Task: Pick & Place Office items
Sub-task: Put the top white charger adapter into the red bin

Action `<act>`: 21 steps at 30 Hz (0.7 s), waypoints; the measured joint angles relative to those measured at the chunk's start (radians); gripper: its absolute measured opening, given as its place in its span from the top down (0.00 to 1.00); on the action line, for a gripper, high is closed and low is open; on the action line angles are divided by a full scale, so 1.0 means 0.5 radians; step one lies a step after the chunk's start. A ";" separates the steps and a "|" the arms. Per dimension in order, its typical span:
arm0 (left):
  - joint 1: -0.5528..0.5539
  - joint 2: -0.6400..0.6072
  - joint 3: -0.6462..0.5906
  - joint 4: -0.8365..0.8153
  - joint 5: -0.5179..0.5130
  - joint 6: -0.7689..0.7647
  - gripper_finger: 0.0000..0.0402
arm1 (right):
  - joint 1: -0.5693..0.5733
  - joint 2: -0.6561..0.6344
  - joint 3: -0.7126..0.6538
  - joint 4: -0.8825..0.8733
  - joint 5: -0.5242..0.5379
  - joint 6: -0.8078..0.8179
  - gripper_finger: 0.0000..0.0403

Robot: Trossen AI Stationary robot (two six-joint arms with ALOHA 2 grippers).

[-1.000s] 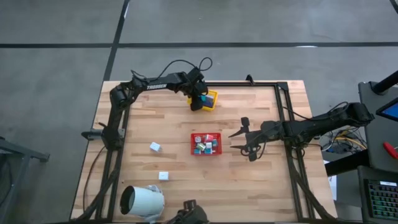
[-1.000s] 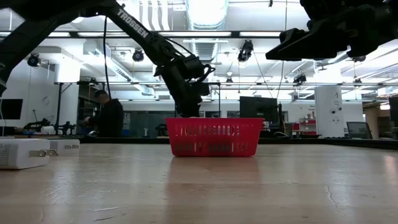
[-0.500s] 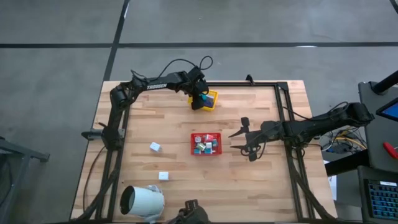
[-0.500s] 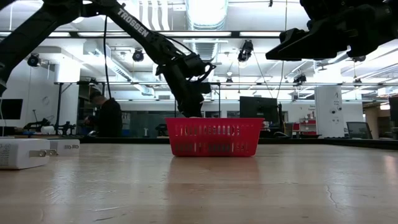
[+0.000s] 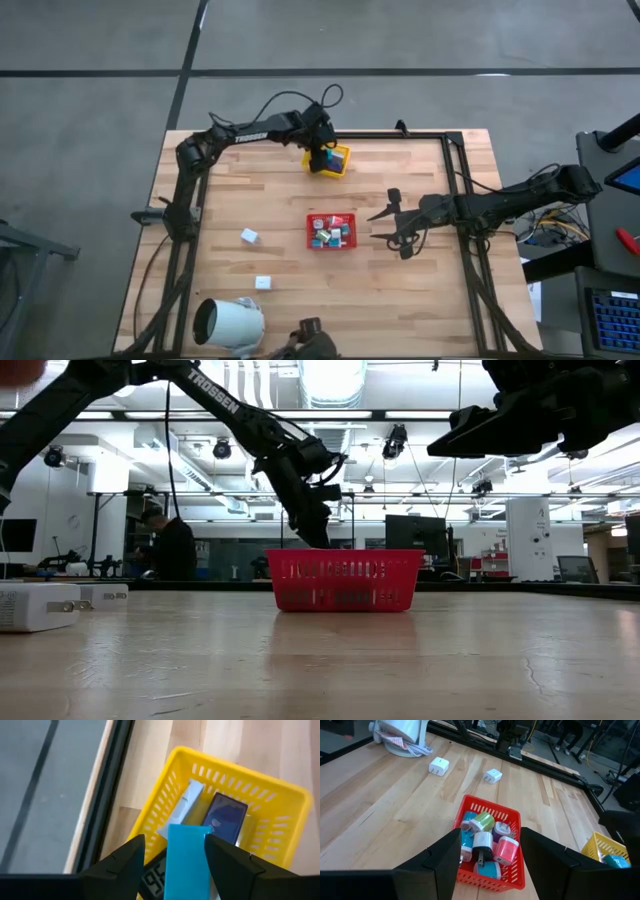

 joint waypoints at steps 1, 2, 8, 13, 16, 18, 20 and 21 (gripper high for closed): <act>-0.003 -0.013 0.000 0.002 -0.001 0.008 0.47 | 0.000 0.000 0.000 -0.001 0.000 0.000 0.50; -0.009 -0.028 0.001 0.015 -0.001 0.009 0.47 | 0.000 0.000 0.000 -0.002 0.000 0.000 0.50; -0.053 -0.173 0.003 0.048 0.038 0.066 0.48 | 0.000 0.000 -0.001 -0.003 0.000 0.001 0.50; -0.107 -0.318 0.003 -0.038 0.206 0.081 0.48 | 0.000 0.000 -0.006 -0.001 -0.001 0.012 0.50; -0.159 -0.407 -0.007 -0.197 0.221 0.093 0.48 | 0.000 0.000 -0.013 -0.002 -0.006 0.021 0.50; -0.190 -0.477 -0.023 -0.318 0.225 0.112 0.48 | 0.000 0.000 -0.019 -0.002 -0.013 0.025 0.50; -0.221 -0.550 -0.046 -0.432 0.224 0.113 0.48 | 0.001 -0.001 -0.029 0.002 -0.015 0.025 0.50; -0.237 -0.586 -0.061 -0.474 0.222 0.112 0.48 | 0.001 -0.002 -0.031 0.002 -0.017 0.025 0.50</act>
